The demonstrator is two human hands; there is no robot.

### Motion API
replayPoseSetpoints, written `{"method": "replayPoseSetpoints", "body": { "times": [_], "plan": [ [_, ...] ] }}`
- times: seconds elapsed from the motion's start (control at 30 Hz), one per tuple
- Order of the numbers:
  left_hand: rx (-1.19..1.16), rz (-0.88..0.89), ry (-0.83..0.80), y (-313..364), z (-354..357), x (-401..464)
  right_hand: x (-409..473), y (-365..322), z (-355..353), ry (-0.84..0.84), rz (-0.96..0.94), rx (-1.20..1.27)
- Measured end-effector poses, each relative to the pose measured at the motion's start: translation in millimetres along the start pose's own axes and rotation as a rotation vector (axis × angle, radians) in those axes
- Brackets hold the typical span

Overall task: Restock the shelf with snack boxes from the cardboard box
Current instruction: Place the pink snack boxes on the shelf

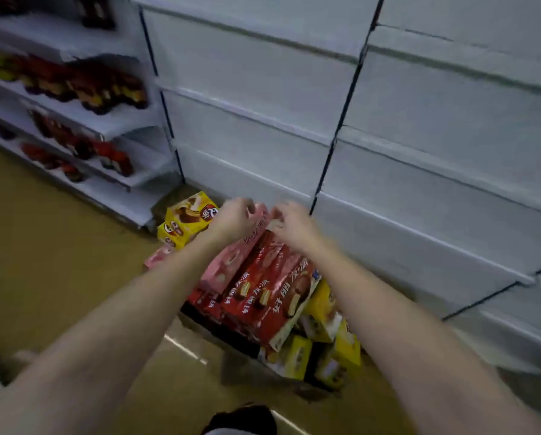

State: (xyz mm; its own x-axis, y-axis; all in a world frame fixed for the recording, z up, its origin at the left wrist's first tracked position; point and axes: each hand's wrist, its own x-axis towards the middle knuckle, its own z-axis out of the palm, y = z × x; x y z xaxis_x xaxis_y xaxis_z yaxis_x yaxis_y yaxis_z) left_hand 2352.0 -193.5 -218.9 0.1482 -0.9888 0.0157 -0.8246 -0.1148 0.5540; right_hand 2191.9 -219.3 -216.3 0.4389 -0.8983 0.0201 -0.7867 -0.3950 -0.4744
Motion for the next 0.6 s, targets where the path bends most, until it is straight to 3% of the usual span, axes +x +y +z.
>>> {"method": "replayPoseSetpoints", "body": {
  "times": [0.07, 0.2, 0.4, 0.6],
  "plan": [
    [0.041, -0.07, 0.017, -14.1, 0.3, -4.3, 17.6, -4.0, 5.1, -0.068, -0.032, -0.013],
    [0.222, -0.301, -0.145, -48.7, 10.2, -17.1, 49.0, -7.3, 18.0, -0.174, -0.114, -0.132],
    [0.153, -0.534, -0.177, -45.1, 24.3, -37.0, 84.6, 1.2, 35.2, -0.412, -0.161, -0.028],
    [0.103, -0.66, -0.014, -6.0, 46.7, -47.9, 91.3, 27.7, 24.6, -0.424, -0.348, -0.01]
  ]
}}
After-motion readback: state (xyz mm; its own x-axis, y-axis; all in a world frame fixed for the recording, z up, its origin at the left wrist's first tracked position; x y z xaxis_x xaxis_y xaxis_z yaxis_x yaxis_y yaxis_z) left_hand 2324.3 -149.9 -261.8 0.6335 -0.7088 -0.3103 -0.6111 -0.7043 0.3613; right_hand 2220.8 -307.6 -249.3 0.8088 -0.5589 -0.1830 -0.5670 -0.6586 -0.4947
